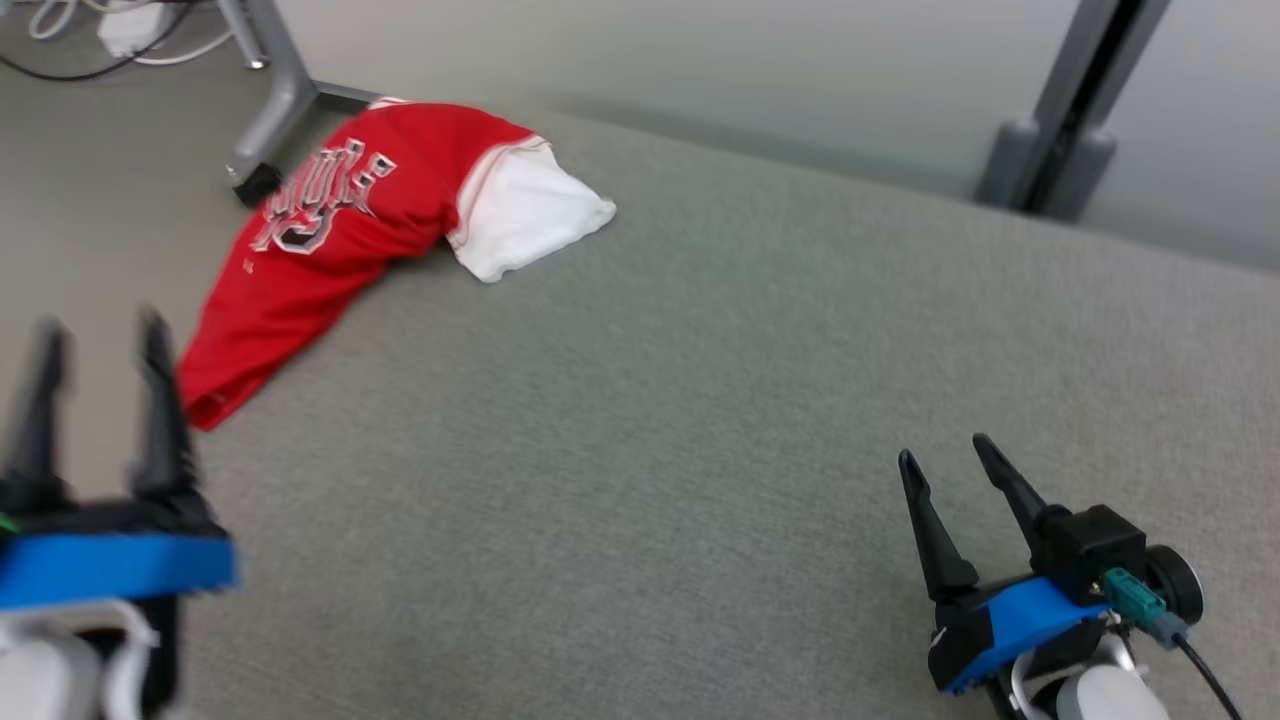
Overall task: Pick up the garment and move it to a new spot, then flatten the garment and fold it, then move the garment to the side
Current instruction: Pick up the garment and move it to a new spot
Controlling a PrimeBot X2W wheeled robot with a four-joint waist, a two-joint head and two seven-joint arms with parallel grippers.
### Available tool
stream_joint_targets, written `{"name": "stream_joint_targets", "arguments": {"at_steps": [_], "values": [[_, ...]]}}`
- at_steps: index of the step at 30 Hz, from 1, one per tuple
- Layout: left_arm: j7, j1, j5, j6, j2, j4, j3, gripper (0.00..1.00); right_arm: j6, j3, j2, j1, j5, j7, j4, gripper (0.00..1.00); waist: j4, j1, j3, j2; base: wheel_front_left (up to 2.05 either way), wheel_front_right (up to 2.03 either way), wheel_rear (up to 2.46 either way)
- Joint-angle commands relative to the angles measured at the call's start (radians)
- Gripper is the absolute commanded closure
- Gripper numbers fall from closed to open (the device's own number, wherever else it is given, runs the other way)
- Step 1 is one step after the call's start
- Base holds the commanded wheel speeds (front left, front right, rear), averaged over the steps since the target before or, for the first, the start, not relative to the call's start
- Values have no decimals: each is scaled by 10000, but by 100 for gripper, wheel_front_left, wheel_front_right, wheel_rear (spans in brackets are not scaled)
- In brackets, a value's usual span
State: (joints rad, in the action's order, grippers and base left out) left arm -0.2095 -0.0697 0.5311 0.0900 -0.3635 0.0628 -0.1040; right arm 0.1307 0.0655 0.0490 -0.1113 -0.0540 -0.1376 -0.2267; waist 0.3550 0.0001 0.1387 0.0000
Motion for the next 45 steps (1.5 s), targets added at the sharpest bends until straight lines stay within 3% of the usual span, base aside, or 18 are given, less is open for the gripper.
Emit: {"name": "stream_joint_targets", "arguments": {"at_steps": [1,5,8,12,24,33,38,39,40,41,42,45], "values": [[301,-835,-162,67,-583,344,372,0,1,-64,26,-255,178,118,250,0,-151,-1,402,0,0,0,0],[1214,-2810,-67,-184,-1759,237,941,0,0,-144,29,-705,593,388,814,0,-709,-1,1244,0,0,0,0],[1769,-4343,-300,-613,-2499,-501,763,0,1,-126,28,-1081,810,583,1292,0,-1179,-1,1896,0,0,0,0],[2272,-6153,-380,-1043,-2903,-1898,452,0,0,-79,28,-1521,1101,883,1975,0,-1729,-1,2758,0,0,0,0],[3202,-8380,-31,-1794,-2021,-7044,-706,0,1,-224,28,-1654,1564,1527,3643,0,-2387,-1,4498,0,0,0,0],[3793,-8866,-25,-2124,-1722,-8966,-1582,0,-1,-304,28,-1576,1581,1553,3841,0,-2422,-1,4769,0,0,0,0],[3574,-9149,-76,-2157,-1753,-9751,-1810,0,1,-205,28,-1696,1426,1541,3868,0,-2525,-1,4842,0,0,0,0],[3387,-9237,-80,-2118,-1741,-9852,-1786,13,-1,-214,28,-1713,1421,1523,3879,0,-2541,-1,4850,0,0,0,0],[3198,-9299,-86,-2068,-1724,-9934,-1759,51,-1,-238,28,-1722,1428,1510,3880,0,-2554,-1,4856,0,0,0,0],[3001,-9364,-104,-2041,-1715,-10016,-1751,66,-1,-275,28,-1723,1442,1495,3870,0,-2564,-1,4855,0,0,0,0],[2813,-9434,-141,-2050,-1712,-10085,-1763,100,-1,-304,28,-1723,1464,1483,3851,0,-2571,-1,4846,0,0,0,0],[2393,-9647,-298,-2065,-1762,-10282,-1875,100,-1,-359,26,-1734,1462,1423,3731,0,-2586,-1,4747,0,0,0,0]]}}
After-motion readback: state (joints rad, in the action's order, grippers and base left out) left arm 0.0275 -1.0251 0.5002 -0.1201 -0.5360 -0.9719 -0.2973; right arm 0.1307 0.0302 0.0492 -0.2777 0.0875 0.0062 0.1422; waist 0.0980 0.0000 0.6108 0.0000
